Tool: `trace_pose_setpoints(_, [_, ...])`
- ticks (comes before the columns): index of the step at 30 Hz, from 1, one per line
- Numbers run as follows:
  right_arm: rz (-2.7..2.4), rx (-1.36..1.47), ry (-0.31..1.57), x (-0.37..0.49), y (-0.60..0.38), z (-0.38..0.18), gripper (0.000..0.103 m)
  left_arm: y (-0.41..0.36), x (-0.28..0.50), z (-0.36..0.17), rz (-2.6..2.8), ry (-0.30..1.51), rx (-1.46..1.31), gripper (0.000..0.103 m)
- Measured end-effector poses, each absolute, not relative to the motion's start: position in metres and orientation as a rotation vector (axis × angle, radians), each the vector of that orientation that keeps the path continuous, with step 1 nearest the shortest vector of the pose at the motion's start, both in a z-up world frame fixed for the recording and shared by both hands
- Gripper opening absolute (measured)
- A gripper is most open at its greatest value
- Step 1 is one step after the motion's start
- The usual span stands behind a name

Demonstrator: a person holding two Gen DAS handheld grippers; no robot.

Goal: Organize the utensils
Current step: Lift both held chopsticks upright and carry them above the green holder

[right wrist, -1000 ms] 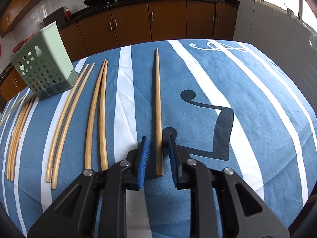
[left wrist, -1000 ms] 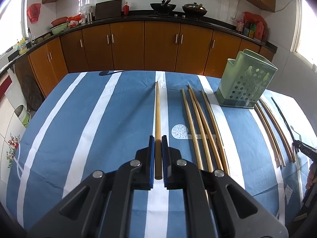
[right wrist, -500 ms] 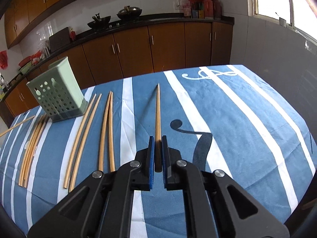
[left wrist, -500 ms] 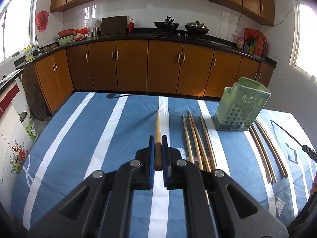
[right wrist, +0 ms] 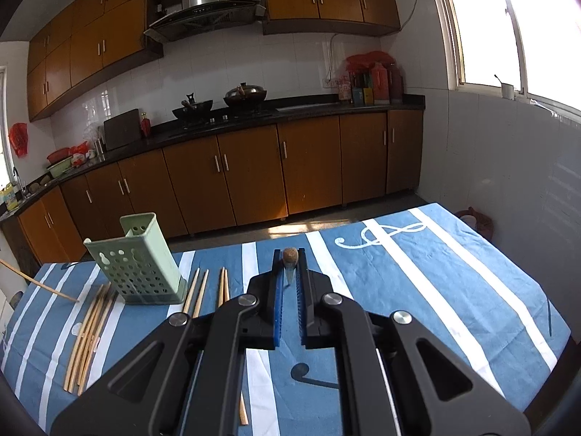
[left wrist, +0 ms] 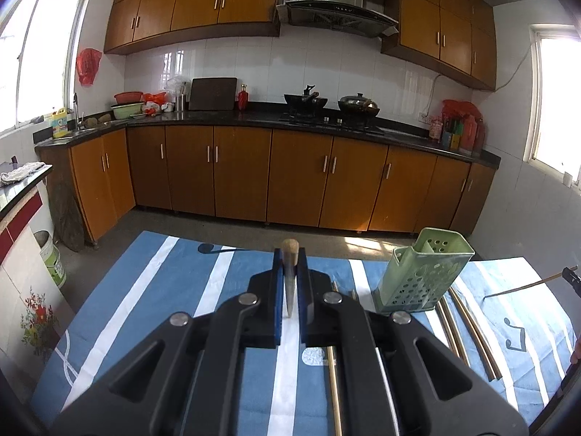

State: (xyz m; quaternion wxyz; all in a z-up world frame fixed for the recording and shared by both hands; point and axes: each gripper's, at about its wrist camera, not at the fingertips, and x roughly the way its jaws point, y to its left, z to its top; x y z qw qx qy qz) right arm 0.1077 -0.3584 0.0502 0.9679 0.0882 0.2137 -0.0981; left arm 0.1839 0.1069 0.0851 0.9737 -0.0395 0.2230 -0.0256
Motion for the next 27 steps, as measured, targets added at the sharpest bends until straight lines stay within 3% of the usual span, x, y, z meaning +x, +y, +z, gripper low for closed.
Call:
trace_pose_setpoints(12, [-0.192, 0.173, 0.403, 0.128, -0.359, 0.081, 0.007, 0.106, 0.198, 0.114, -0.027, 0.421, -0.042, 0.008])
trace_pose_setpoints(22, [-0.041, 0.243, 0.192, 0.129, -0.345, 0.189, 0.007, 0.078, 0.203, 0.219, -0.106, 0.256, -0.082, 0.008])
trace_pose_setpoints(27, [0.05, 0.281, 0.112, 0.133, -0.328, 0.213, 0.007, 0.042, 0.202, 0.256, -0.18, 0.191, -0.089, 0.008])
